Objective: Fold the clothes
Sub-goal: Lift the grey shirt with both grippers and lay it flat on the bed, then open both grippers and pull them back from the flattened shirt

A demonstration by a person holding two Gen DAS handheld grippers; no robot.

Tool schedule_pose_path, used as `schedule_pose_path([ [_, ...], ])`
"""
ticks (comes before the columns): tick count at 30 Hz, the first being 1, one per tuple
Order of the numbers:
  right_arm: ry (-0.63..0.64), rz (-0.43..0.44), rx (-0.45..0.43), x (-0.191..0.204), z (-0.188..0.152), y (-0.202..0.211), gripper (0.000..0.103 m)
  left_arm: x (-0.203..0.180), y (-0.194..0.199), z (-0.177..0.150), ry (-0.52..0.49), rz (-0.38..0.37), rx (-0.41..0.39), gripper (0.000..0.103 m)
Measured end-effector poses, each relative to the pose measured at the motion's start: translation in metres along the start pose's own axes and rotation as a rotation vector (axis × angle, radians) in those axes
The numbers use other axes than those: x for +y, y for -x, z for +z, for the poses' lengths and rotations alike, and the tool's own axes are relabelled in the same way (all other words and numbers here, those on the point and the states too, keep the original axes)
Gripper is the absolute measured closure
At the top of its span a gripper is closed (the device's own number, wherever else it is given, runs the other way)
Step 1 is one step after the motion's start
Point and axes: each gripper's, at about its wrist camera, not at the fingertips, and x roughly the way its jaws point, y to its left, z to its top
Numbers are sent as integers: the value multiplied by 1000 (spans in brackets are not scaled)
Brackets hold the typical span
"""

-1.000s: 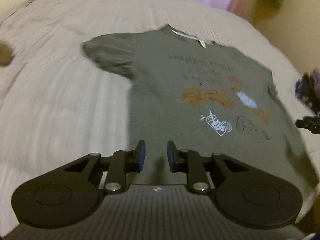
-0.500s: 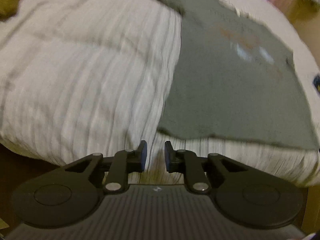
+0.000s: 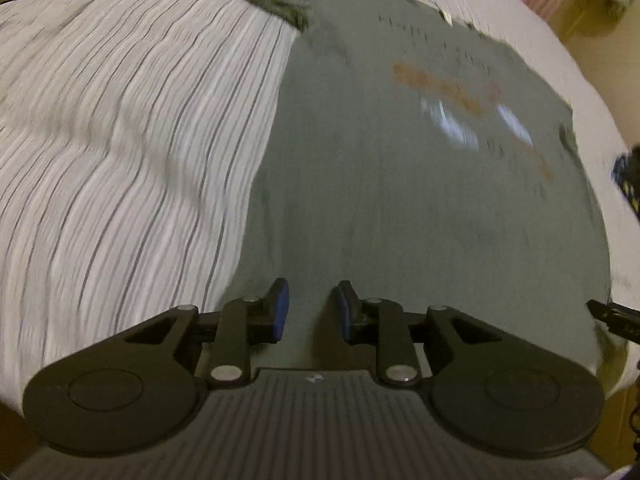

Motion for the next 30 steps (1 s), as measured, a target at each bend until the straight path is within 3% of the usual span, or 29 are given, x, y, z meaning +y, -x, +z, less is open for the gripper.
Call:
schedule_pose_path([
  [3, -42, 17, 90, -13, -22, 21, 37, 2, 20, -27, 61, 24, 62, 81],
  [6, -100, 19, 227, -28, -37, 38, 37, -3, 41, -45, 129, 116, 137, 81],
  [9, -117, 60, 247, -41, -42, 66, 37, -23, 71, -60, 160, 209, 166, 81],
  [12, -118, 92, 221, -47, -35, 102, 37, -59, 113, -67, 143, 201, 129, 78],
  [21, -82, 229, 44, -41, -2, 232, 37, -170, 224, -56, 68, 142, -110, 59],
  [25, -59, 241, -24, -36, 3, 268, 37, -195, 258, -63, 35, 162, -181, 53],
  [30, -48, 254, -21, -30, -9, 287, 37, -206, 276, -76, 31, 178, -201, 53],
])
